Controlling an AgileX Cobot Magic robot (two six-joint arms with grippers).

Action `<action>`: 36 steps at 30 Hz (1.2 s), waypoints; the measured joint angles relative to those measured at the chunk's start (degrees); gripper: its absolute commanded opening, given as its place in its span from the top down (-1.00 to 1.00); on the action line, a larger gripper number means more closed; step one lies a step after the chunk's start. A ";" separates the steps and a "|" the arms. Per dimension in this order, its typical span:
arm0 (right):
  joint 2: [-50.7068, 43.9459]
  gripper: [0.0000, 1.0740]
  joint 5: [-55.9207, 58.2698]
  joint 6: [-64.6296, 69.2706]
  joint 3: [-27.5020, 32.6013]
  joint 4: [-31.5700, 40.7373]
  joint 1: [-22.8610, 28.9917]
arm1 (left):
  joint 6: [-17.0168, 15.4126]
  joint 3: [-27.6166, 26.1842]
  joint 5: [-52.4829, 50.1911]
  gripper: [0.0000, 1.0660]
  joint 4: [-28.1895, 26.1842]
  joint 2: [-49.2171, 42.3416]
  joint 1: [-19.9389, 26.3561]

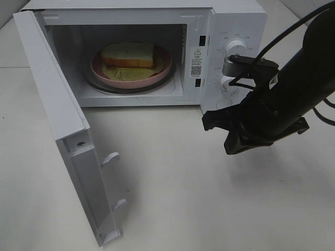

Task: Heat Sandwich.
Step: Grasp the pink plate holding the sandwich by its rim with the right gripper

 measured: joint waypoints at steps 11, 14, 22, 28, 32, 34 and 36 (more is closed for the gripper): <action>-0.57 0.64 17.65 -18.22 -4.93 -6.65 0.00 | 0.00 0.00 0.00 -0.83 0.00 0.00 0.00; -0.57 0.50 21.43 -29.22 -6.13 -7.05 0.00 | 0.00 0.00 0.00 -0.83 0.00 0.00 0.00; -0.57 0.15 23.15 -47.44 -7.51 -8.65 0.00 | 0.00 0.00 0.00 -0.83 0.00 0.00 0.00; -0.57 -0.55 21.66 -48.76 -7.51 -9.45 0.00 | 0.00 0.00 0.00 -0.83 0.00 0.00 0.00; -0.57 -0.77 20.05 -47.61 -7.51 -9.45 0.00 | 0.00 0.00 0.00 -0.83 0.00 0.00 0.00; -0.57 -0.77 20.05 -47.73 -7.51 -9.51 0.00 | 0.00 0.00 0.00 -0.83 0.00 0.00 0.00; -0.57 -0.77 20.00 -48.13 -7.51 -9.57 0.00 | 0.00 0.00 0.00 -0.83 0.00 0.00 0.00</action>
